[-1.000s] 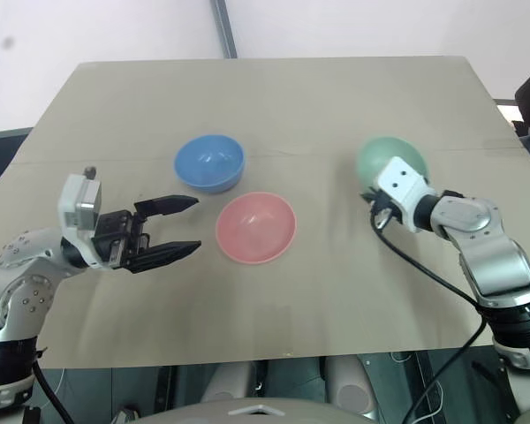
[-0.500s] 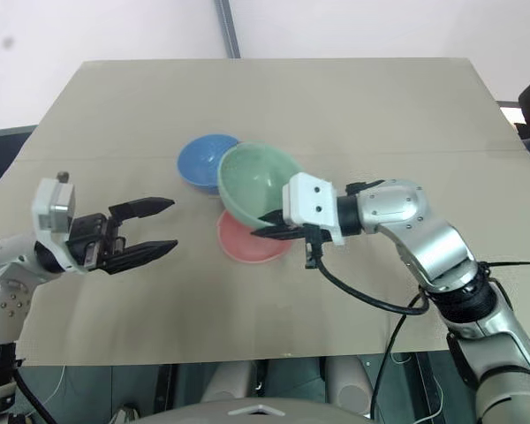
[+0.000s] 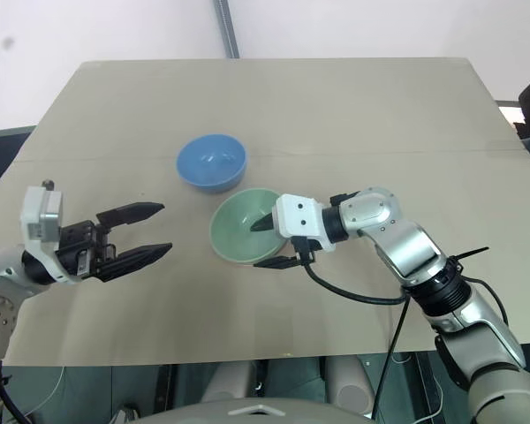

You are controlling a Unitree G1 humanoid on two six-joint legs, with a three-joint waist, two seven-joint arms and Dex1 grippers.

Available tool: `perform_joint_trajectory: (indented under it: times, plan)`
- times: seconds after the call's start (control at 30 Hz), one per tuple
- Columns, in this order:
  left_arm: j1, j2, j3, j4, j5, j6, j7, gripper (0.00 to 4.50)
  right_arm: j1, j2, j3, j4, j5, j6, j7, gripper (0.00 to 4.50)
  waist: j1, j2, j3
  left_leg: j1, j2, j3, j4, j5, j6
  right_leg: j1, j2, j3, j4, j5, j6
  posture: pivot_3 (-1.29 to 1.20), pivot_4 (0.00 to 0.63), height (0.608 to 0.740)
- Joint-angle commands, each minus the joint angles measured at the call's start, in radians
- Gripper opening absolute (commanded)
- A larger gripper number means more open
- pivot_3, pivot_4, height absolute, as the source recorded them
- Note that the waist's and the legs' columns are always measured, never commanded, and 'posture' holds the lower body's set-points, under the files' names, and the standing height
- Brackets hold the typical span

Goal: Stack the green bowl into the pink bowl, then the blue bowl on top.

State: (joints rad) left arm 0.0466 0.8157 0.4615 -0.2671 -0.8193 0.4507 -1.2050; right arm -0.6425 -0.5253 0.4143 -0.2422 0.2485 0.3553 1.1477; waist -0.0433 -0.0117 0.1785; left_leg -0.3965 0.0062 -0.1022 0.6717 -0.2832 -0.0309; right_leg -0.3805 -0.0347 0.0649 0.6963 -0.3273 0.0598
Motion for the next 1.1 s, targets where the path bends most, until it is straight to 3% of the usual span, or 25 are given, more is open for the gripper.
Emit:
perform_joint_trajectory:
  times: [0.03, 0.13, 0.27, 0.43, 0.57, 0.73, 0.97, 1.1]
  plan:
    - [-0.013, 0.023, 0.037, -0.031, -0.035, 0.026, 0.019, 4.50, 0.004, -0.022, -0.095, -0.097, 0.071, 0.047, -0.016, 3.23, 0.001, 0.000, 0.000, 0.000, 0.000, 0.000, 0.000, 0.000, 0.000, 0.000, 0.000, 0.000, 0.000, 0.000, 0.000, 0.00, 0.150, 0.740]
    - [-0.027, 0.028, 0.049, -0.023, -0.021, 0.044, 0.076, 4.50, 0.024, -0.046, -0.197, -0.171, 0.142, 0.133, -0.066, 3.23, 0.002, 0.000, 0.000, -0.001, 0.000, -0.001, 0.000, 0.000, 0.000, 0.000, 0.000, 0.000, 0.000, 0.000, 0.000, 0.00, 0.150, 0.740]
    - [-0.046, 0.029, 0.028, -0.044, 0.185, -0.024, 0.275, 4.50, 0.062, -0.090, -0.313, -0.244, 0.199, 0.259, -0.156, 3.23, 0.002, 0.000, 0.000, 0.000, 0.000, -0.001, 0.000, -0.001, 0.001, 0.000, 0.000, 0.000, 0.000, 0.000, 0.000, 0.00, 0.150, 0.740]
    - [-0.143, 0.115, -0.027, -0.032, 0.346, -0.034, 0.371, 4.50, 0.111, -0.136, -0.428, -0.321, 0.257, 0.375, -0.257, 3.23, 0.005, 0.000, 0.000, -0.001, -0.001, 0.000, 0.000, -0.001, 0.002, 0.000, 0.000, 0.000, 0.000, 0.000, 0.000, 0.00, 0.150, 0.740]
    - [-0.252, 0.226, -0.153, 0.007, 0.507, -0.043, 0.403, 4.50, 0.158, -0.181, -0.469, -0.352, 0.275, 0.398, -0.284, 3.23, 0.002, 0.000, 0.000, 0.000, -0.003, 0.001, 0.000, -0.001, 0.003, 0.000, 0.000, 0.000, 0.000, 0.000, 0.000, 0.00, 0.150, 0.740]
    - [-0.358, 0.327, -0.371, 0.103, 0.710, -0.216, 0.308, 4.50, 0.182, -0.200, -0.464, -0.352, 0.275, 0.379, -0.300, 3.23, -0.002, 0.001, 0.001, 0.000, -0.003, 0.004, -0.001, -0.001, 0.002, -0.001, 0.001, 0.002, 0.000, 0.000, 0.000, 0.00, 0.150, 0.740]
    - [-0.562, 0.288, -0.544, 0.288, 0.878, -0.403, 0.267, 4.50, 0.183, -0.196, -0.450, -0.342, 0.272, 0.352, -0.316, 3.23, 0.003, 0.000, 0.001, -0.002, -0.003, 0.007, -0.001, -0.001, 0.003, -0.001, 0.002, 0.000, 0.000, 0.000, 0.000, 0.00, 0.150, 0.740]
    - [-0.688, 0.218, -0.635, 0.412, 0.979, -0.519, 0.270, 4.50, 0.180, -0.191, -0.444, -0.344, 0.272, 0.351, -0.330, 3.23, 0.002, 0.000, 0.001, -0.002, -0.004, 0.007, 0.000, -0.001, 0.002, 0.000, 0.001, 0.000, 0.000, 0.000, 0.000, 0.00, 0.150, 0.740]
